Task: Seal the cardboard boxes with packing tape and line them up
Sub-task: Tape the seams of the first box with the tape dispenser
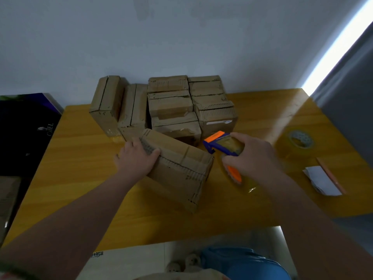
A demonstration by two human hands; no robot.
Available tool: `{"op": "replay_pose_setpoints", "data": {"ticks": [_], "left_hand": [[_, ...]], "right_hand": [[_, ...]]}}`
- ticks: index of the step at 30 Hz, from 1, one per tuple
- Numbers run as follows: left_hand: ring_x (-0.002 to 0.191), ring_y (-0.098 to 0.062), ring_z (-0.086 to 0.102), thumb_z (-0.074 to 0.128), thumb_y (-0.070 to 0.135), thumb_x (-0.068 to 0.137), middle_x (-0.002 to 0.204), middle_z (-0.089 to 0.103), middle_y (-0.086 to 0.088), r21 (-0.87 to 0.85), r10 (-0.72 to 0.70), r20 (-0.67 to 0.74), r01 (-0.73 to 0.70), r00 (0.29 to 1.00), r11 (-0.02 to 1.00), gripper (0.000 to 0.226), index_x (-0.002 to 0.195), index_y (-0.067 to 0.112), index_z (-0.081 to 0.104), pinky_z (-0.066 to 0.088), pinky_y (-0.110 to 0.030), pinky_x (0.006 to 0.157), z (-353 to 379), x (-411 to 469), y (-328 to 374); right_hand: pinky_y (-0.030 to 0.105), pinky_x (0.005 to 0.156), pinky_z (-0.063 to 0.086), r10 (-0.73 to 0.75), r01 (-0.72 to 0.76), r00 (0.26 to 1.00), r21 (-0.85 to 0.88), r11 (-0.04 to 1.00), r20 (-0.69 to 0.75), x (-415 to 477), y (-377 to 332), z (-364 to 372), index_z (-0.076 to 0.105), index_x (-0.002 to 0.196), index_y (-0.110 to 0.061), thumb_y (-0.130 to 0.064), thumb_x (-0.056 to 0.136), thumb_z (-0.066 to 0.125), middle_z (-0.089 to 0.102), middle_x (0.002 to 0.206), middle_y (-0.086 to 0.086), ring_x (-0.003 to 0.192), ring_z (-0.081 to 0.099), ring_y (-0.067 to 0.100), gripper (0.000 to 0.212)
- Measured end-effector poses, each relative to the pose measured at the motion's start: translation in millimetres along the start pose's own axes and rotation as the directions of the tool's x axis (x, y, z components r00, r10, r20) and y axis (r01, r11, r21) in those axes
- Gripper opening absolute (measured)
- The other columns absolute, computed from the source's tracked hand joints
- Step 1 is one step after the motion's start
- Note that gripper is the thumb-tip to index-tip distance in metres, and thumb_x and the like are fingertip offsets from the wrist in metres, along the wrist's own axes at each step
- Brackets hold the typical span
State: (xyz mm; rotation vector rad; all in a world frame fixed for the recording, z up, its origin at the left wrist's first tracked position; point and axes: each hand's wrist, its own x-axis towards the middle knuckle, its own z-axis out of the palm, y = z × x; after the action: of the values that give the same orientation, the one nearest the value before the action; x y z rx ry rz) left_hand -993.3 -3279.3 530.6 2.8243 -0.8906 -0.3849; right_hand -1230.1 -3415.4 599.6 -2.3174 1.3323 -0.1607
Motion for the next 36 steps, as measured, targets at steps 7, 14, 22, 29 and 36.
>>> {"op": "replay_pose_setpoints", "data": {"ticks": [7,14,22,29,36], "left_hand": [[0.130,-0.035,0.037,0.043,0.062,0.089,0.142,0.036,-0.011,-0.092,-0.015,0.032,0.017,0.999,0.996,0.074,0.144,0.016,0.027,0.029,-0.058,0.105,10.6,-27.8,6.1],[0.137,-0.032,0.026,0.050,0.049,0.093,0.151,0.027,-0.012,-0.220,0.192,0.127,-0.161,0.973,0.962,0.077,0.152,0.018,0.012,0.024,-0.045,0.113,-0.9,-22.5,32.6],[0.146,-0.024,0.001,0.069,0.052,0.079,0.159,0.001,0.002,-0.359,0.558,0.082,-0.498,0.826,0.789,0.092,0.152,0.026,0.020,0.016,-0.047,0.118,0.6,-35.7,83.3],[0.138,-0.018,-0.033,0.076,0.064,0.060,0.156,-0.021,0.011,-0.086,0.748,0.459,-0.814,0.480,0.575,0.121,0.151,0.036,0.003,-0.010,-0.059,0.111,6.8,-53.3,89.4],[0.143,-0.016,-0.021,0.075,0.049,0.073,0.158,-0.013,0.012,0.080,0.717,0.590,-0.911,0.371,0.405,0.111,0.152,0.032,0.000,-0.005,-0.065,0.110,3.0,-48.6,102.7]], "right_hand": [[0.037,0.085,0.052,0.067,-0.069,0.996,0.045,0.997,0.053,-9.6,13.6,-10.8,0.047,0.136,-0.039,-0.037,0.071,0.074,0.057,0.114,-0.004,0.103,0.052,0.017,0.070],[0.030,0.077,0.047,0.159,-0.160,0.987,0.032,0.987,0.038,-23.4,28.3,-20.3,0.047,0.137,-0.040,-0.037,0.072,0.073,0.057,0.121,-0.002,0.095,0.046,0.014,0.070],[0.022,0.058,0.037,0.277,-0.281,0.956,0.036,0.959,0.099,-44.2,39.5,-23.9,0.045,0.137,-0.038,-0.037,0.075,0.073,0.054,0.113,-0.001,0.090,0.041,0.013,0.068],[0.018,0.050,0.030,0.345,-0.353,0.934,0.095,0.931,0.090,-58.2,53.1,-19.8,0.046,0.138,-0.037,-0.033,0.074,0.074,0.049,0.105,-0.005,0.088,0.045,0.012,0.070],[0.026,0.060,0.040,0.329,-0.325,0.943,0.075,0.943,-0.053,-61.4,57.8,-21.9,0.044,0.137,-0.039,-0.036,0.076,0.071,0.060,0.111,-0.002,0.087,0.045,0.014,0.067]]}}
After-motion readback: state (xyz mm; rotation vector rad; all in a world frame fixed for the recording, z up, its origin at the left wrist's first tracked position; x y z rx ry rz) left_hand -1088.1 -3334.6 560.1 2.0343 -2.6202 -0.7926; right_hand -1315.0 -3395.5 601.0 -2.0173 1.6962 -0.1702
